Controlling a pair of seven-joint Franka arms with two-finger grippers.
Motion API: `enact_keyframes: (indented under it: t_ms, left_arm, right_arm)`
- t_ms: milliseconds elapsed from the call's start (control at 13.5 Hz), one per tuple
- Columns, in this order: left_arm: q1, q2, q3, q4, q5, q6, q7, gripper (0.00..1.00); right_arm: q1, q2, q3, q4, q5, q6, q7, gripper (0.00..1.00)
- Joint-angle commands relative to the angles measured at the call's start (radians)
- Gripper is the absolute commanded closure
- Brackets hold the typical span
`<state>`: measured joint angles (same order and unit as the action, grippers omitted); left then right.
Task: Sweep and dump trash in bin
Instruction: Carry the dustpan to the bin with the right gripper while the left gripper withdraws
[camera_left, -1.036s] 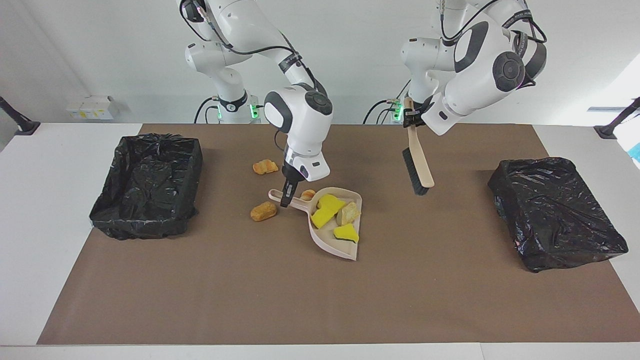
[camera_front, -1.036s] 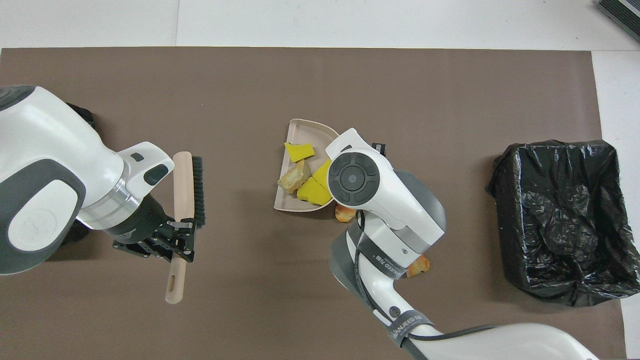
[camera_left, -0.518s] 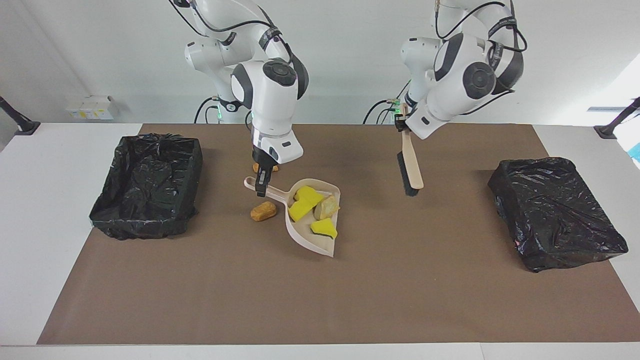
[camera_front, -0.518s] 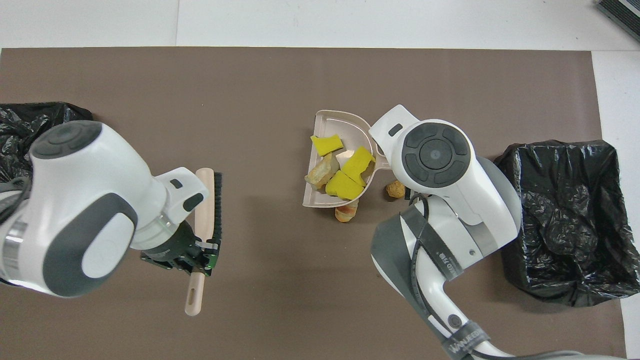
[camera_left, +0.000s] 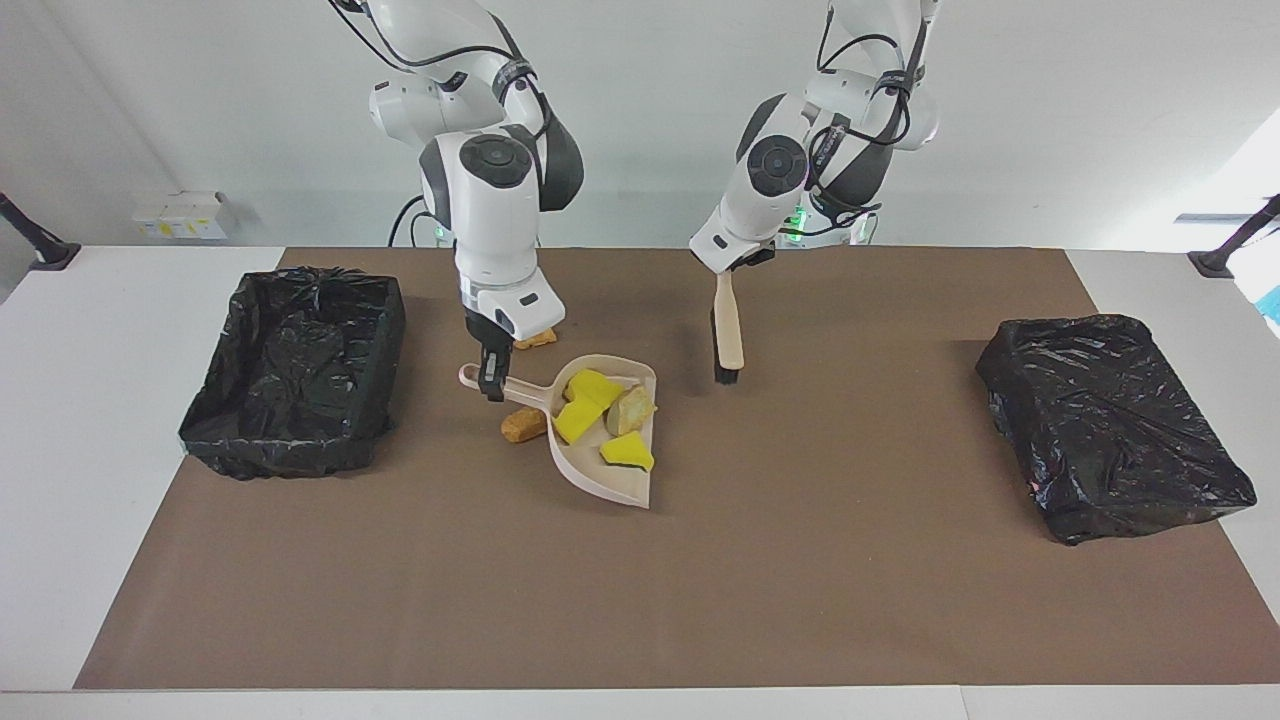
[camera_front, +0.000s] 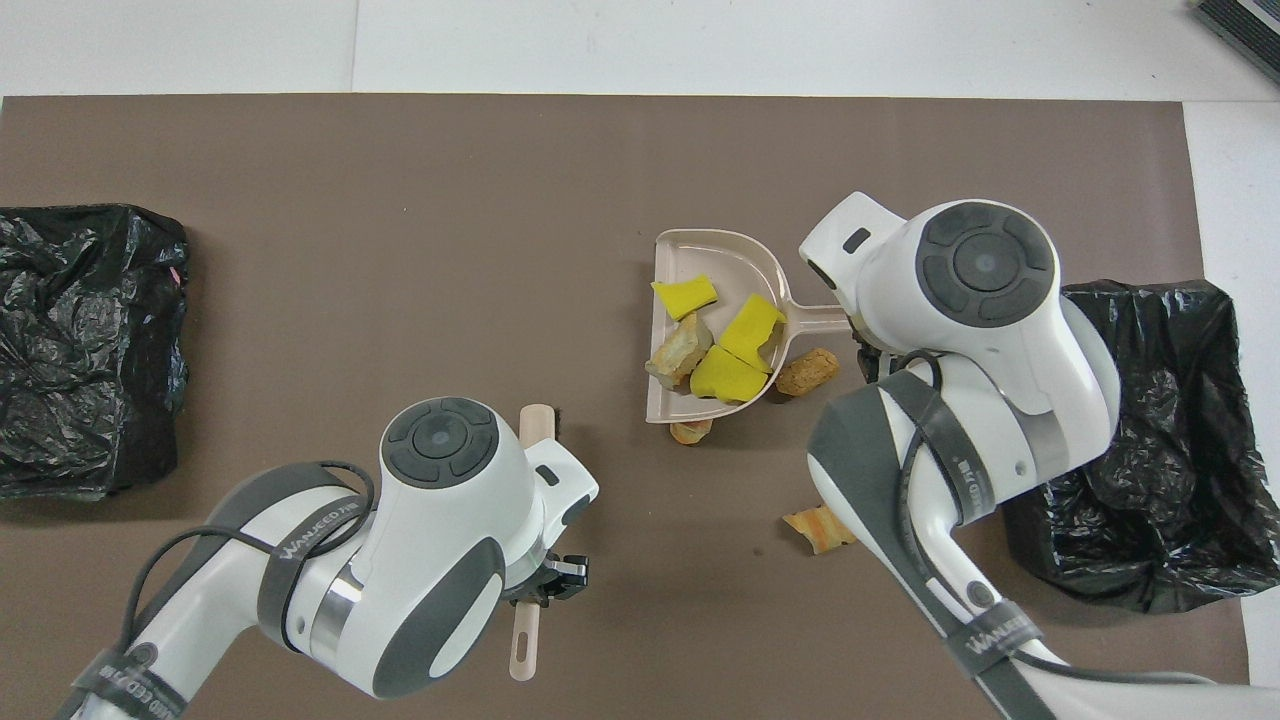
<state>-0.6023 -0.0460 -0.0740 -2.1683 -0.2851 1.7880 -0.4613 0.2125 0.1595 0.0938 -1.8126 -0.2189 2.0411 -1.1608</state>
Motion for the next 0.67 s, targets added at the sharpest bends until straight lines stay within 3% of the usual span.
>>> enact_keyframes:
  t_ms: [0, 592]
  left_arm:
    - [-0.045, -0.025, 0.019, -0.093, -0.029, 0.093, -0.013, 1.00]
    - [-0.132, 0.000, 0.019, -0.136, -0.052, 0.211, -0.106, 1.00]
  right_arm:
    - [-0.079, -0.055, 0.010, -0.013, 0.064, -0.018, -0.152, 1.00]
    - [-0.390, -0.167, 0.006, -0.020, 0.167, -0.119, -0.587, 1.00]
